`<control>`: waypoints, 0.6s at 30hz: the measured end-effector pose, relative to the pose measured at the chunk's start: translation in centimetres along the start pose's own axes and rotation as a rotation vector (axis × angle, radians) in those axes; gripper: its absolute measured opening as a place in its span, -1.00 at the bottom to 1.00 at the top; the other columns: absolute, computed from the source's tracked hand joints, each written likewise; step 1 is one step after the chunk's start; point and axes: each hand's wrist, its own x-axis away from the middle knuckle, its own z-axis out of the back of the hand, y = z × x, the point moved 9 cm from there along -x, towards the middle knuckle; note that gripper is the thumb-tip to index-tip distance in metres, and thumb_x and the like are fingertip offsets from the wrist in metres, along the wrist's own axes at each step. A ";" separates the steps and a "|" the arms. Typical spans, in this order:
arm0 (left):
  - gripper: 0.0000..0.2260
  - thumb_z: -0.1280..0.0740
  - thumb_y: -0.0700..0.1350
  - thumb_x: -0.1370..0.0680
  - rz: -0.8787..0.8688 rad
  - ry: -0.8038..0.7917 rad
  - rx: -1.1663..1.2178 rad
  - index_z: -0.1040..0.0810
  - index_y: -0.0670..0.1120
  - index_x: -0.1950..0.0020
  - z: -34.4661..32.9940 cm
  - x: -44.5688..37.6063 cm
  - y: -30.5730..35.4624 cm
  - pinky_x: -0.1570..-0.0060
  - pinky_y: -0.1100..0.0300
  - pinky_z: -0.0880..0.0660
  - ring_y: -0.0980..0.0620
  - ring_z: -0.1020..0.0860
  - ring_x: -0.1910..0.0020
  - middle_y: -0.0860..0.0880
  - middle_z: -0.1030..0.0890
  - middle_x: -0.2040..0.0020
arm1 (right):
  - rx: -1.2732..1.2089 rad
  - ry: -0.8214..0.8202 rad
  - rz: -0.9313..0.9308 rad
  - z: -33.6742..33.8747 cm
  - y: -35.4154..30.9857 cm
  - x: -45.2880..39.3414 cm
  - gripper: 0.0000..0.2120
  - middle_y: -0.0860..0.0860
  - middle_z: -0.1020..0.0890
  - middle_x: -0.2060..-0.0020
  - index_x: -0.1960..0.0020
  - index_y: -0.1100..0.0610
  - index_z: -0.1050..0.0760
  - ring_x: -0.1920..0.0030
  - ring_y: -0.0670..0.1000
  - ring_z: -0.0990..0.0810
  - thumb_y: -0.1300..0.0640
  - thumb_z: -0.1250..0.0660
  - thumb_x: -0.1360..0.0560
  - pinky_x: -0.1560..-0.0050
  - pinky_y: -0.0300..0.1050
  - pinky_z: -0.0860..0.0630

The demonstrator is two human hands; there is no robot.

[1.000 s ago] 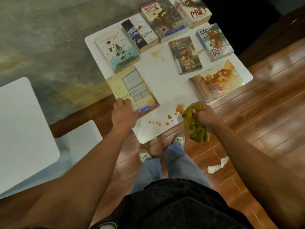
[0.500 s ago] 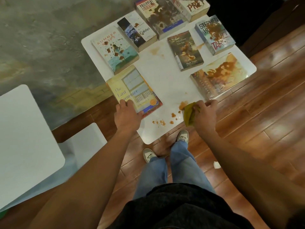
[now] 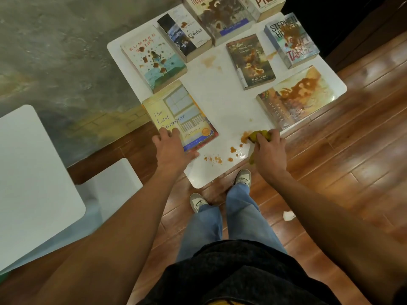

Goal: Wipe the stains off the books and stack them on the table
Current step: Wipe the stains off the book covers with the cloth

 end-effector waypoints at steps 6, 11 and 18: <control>-0.44 -0.57 -0.10 -0.45 0.052 0.011 0.105 -0.37 -0.10 -0.34 -0.4 0.0 -0.4 -0.20 -0.09 -0.52 -0.25 -0.32 -0.31 -0.14 -0.24 -0.39 | -0.064 -0.010 0.067 1.6 0.1 -3.9 -0.73 0.21 -0.48 -0.19 -0.29 0.19 -0.49 -0.04 0.21 -0.55 0.12 -0.14 -0.68 -0.05 0.09 -0.56; -0.46 -0.55 -0.11 -0.47 0.033 0.070 0.120 -0.38 -0.10 -0.35 -0.7 0.4 -0.4 -0.21 -0.06 -0.51 -0.17 -0.37 -0.29 -0.13 -0.26 -0.38 | -0.007 -0.091 0.049 1.5 -1.2 -7.2 -0.79 0.21 -0.44 -0.25 -0.12 0.21 -0.54 0.00 0.19 -0.53 0.18 -0.15 -0.67 0.02 0.01 -0.53; -0.39 -0.55 -0.09 -0.47 0.002 0.084 0.104 -0.34 -0.10 -0.42 -1.4 0.2 -0.8 -0.24 -0.04 -0.51 -0.15 -0.37 -0.29 -0.14 -0.28 -0.38 | 0.170 -0.200 0.115 -0.9 -2.6 -4.2 -0.64 0.20 -0.34 -0.25 -0.36 0.17 -0.33 -0.07 0.24 -0.53 0.23 -0.29 -0.59 0.01 0.12 -0.57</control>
